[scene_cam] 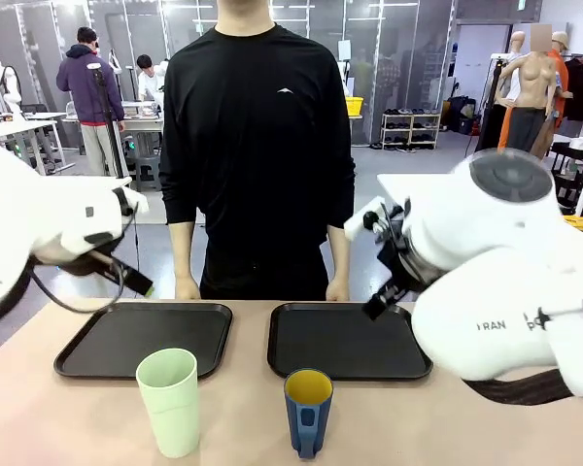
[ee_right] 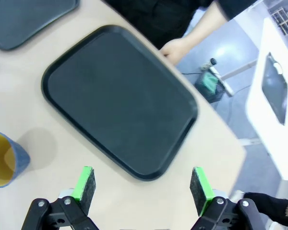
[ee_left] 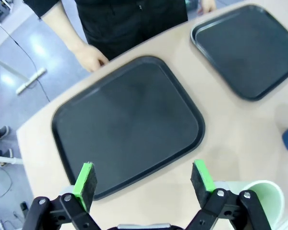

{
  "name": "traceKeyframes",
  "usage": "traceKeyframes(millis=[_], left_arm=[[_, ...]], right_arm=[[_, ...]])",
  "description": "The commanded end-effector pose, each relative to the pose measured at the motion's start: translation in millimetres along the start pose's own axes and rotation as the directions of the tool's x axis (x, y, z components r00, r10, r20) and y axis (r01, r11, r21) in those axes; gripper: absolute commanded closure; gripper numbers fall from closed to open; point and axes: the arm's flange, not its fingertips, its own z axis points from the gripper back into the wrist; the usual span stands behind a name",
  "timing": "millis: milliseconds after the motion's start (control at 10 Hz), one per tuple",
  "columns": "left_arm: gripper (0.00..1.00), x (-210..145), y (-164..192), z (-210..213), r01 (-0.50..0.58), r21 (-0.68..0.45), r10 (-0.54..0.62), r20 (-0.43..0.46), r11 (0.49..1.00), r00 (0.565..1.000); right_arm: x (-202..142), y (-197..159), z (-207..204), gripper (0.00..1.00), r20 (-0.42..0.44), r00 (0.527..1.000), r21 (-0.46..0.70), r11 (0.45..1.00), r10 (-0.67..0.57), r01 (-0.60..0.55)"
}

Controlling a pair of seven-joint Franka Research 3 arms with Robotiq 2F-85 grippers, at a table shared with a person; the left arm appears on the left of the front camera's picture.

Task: Sort and store the cups by type.
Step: Pick up the Reusable plastic cup.

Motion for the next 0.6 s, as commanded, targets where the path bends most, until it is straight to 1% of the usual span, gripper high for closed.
traceKeyframes(millis=[0,100,200,300,500], left_arm=[[0.00,17.7,-10.9,38.6,-0.014,0.072,0.014,-0.001,0.997,1.000],[0.00,21.9,-14.0,56.8,-0.024,0.086,0.023,0.017,0.996,1.000],[0.00,22.4,-18.2,68.0,-0.036,0.062,0.033,0.042,0.997,0.999],[0.00,21.7,-22.5,75.1,-0.037,0.044,0.035,0.058,0.998,0.998],[0.00,20.5,-27.6,80.4,-0.025,0.044,0.023,0.057,0.999,0.998]], right_arm=[[33.0,18.2,42.3,0.00,-0.028,0.999,-0.111,0.993,-0.030,0.026],[42.0,21.2,64.1,0.00,0.004,0.998,-0.073,0.996,-0.058,0.058],[45.9,23.8,74.8,0.00,-0.003,0.995,-0.119,0.988,-0.101,0.100],[47.1,27.0,82.8,0.00,0.014,0.993,-0.133,0.984,-0.119,0.120],[47.3,28.9,88.0,0.00,0.020,0.992,-0.149,0.981,-0.123,0.125]])
